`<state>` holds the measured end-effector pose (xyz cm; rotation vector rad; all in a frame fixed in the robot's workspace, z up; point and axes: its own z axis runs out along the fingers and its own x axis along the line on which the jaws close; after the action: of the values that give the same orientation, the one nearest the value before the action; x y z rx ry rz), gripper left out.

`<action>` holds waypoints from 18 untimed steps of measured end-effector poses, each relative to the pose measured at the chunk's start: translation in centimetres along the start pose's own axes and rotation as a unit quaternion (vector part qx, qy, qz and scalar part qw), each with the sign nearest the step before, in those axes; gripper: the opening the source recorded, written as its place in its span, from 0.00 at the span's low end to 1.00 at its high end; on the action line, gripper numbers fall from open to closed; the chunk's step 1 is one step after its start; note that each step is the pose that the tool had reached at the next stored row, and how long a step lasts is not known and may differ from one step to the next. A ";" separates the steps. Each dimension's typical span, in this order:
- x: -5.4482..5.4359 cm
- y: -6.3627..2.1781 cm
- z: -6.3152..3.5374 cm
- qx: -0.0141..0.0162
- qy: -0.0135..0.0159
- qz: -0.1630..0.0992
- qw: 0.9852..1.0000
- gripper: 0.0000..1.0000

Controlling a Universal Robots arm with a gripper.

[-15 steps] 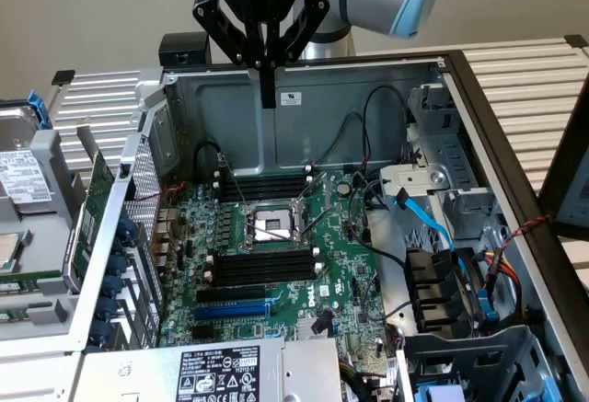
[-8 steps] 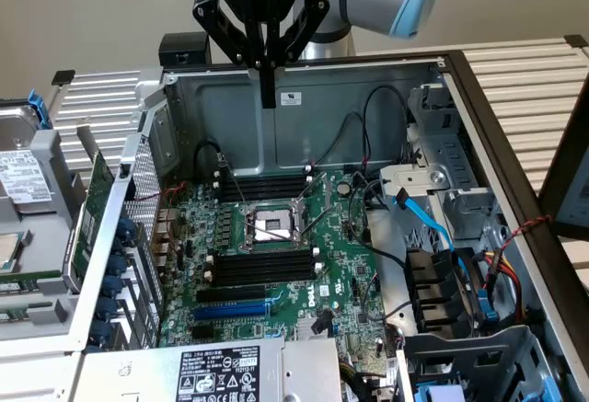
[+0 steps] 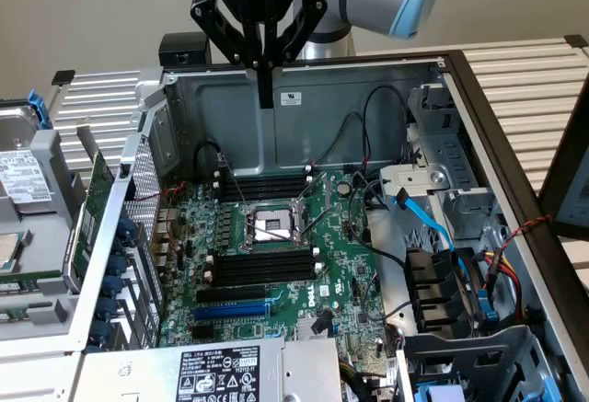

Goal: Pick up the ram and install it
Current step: 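Reach for the ram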

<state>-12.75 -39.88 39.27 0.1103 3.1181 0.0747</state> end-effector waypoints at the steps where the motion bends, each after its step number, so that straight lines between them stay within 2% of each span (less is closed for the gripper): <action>1: 0.3 -0.03 0.00 0.000 0.000 0.000 1.000 0.11; 18: 6.6 -0.46 -0.17 -0.002 0.000 0.000 1.000 0.11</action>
<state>-19.36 -39.88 39.29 0.1105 3.1180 0.0821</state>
